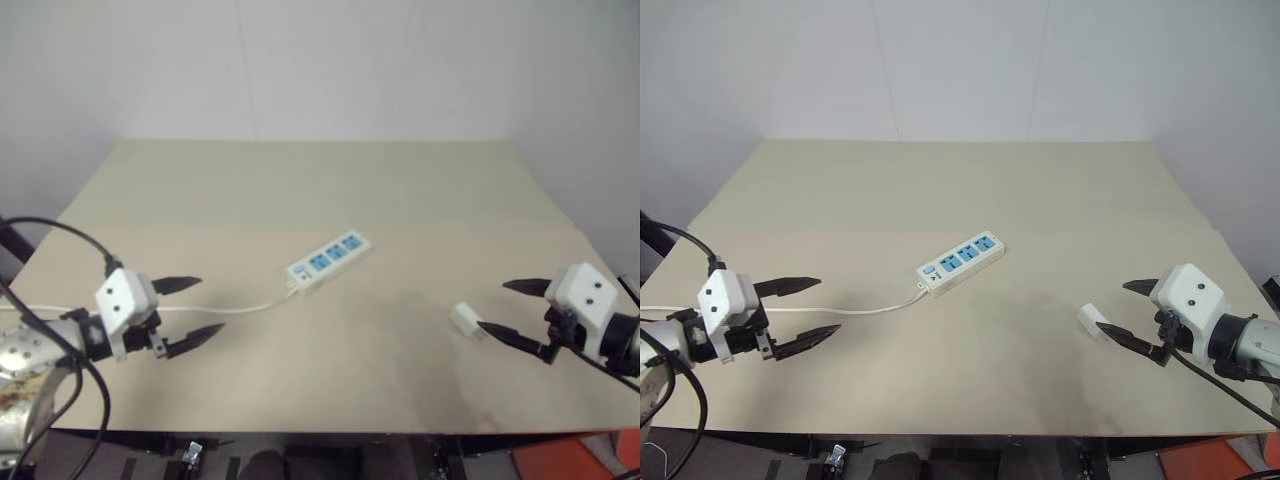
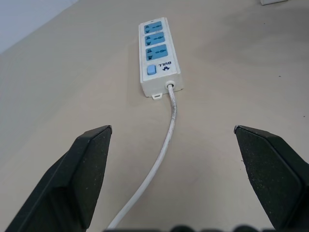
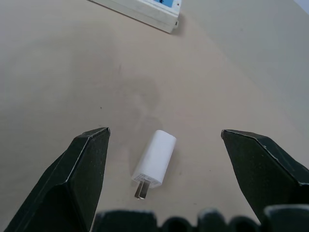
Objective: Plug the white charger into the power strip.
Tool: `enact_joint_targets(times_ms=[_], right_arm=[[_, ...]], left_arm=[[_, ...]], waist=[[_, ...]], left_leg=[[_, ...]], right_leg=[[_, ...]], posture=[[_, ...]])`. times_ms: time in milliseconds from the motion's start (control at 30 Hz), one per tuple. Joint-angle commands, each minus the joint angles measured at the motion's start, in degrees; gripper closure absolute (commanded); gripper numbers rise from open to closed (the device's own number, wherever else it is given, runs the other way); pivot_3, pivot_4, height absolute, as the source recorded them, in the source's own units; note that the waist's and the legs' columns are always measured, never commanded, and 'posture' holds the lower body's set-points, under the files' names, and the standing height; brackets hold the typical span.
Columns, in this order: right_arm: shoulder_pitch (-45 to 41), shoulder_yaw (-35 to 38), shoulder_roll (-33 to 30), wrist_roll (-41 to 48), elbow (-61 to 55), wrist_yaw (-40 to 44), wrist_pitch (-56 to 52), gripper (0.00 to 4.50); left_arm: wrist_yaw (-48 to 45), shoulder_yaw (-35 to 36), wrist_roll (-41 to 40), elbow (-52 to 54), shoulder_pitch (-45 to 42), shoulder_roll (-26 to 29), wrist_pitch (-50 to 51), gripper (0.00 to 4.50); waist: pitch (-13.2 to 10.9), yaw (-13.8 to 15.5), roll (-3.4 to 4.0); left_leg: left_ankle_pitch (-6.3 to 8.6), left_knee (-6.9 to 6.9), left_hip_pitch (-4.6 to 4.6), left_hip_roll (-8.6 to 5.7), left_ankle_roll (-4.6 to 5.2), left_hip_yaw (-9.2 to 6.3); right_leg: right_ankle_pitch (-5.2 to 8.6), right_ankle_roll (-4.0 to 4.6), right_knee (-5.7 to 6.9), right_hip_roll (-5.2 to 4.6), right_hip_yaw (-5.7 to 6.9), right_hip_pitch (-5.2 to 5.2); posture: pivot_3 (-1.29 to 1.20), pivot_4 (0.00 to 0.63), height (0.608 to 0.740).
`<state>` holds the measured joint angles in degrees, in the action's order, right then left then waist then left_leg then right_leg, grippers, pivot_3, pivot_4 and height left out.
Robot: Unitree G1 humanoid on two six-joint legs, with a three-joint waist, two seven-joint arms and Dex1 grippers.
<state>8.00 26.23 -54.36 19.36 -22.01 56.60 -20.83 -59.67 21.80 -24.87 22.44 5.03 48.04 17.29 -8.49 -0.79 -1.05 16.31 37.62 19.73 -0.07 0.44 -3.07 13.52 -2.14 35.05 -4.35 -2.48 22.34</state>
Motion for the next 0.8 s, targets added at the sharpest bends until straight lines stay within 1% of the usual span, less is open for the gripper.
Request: enact_joint_targets(times_ms=[33,367,500,600,733,800], right_arm=[[-0.2,1.4,0.0,0.3,-1.8,-0.6,1.2,0.10],[-0.5,1.5,0.6,0.7,-2.2,-0.9,1.1,0.10],[-1.1,1.2,0.8,0.8,-2.5,-1.2,0.9,0.10],[-2.3,0.2,0.7,0.6,-2.6,-1.6,0.8,0.10],[-4.4,-1.8,1.1,0.9,-2.7,-2.0,0.8,0.10],[-5.7,-3.0,1.3,0.8,-2.8,-2.2,0.8,0.10]], left_arm=[[0.3,0.2,-1.0,0.7,-0.8,0.2,-0.9,0.05],[1.3,-1.2,-0.7,0.3,-2.0,-0.4,-0.9,0.05],[3.3,-3.7,-0.1,-1.6,-5.3,-1.9,-0.5,0.05],[4.1,-8.3,2.6,-4.9,-9.3,-2.8,-1.3,0.05],[6.4,-14.4,4.2,-11.6,-17.5,-8.1,-1.8,0.05],[7.1,-17.8,5.9,-16.9,-22.8,-12.0,-2.8,0.05]], waist=[[0.0,0.0,0.00],[0.0,0.0,0.00],[0.0,0.1,0.00],[0.0,0.1,0.00],[0.0,0.2,0.00],[0.0,0.3,-0.01]], left_leg=[[0.00,0.00,0.00,0.00,0.00,0.00],[0.00,0.00,0.00,0.00,0.00,0.00],[0.00,0.03,-0.01,-0.01,0.00,-0.01],[0.00,0.06,-0.04,-0.02,0.00,-0.02],[0.00,0.11,-0.04,-0.05,0.00,-0.03],[-0.01,0.15,-0.03,-0.06,-0.01,-0.07]], right_leg=[[0.00,0.00,0.00,0.00,0.00,0.00],[0.00,0.00,0.00,0.00,0.00,0.00],[-0.01,0.00,0.03,0.00,0.01,-0.02],[-0.01,-0.01,0.04,0.00,0.01,-0.06],[-0.03,-0.03,0.07,0.00,0.01,-0.07],[-0.05,-0.04,0.06,0.01,0.05,-0.09]], posture=[[0.00,0.150,0.740],[0.00,0.150,0.740],[0.00,0.150,0.740],[0.00,0.150,0.740],[0.00,0.150,0.740],[0.00,0.150,0.740]])
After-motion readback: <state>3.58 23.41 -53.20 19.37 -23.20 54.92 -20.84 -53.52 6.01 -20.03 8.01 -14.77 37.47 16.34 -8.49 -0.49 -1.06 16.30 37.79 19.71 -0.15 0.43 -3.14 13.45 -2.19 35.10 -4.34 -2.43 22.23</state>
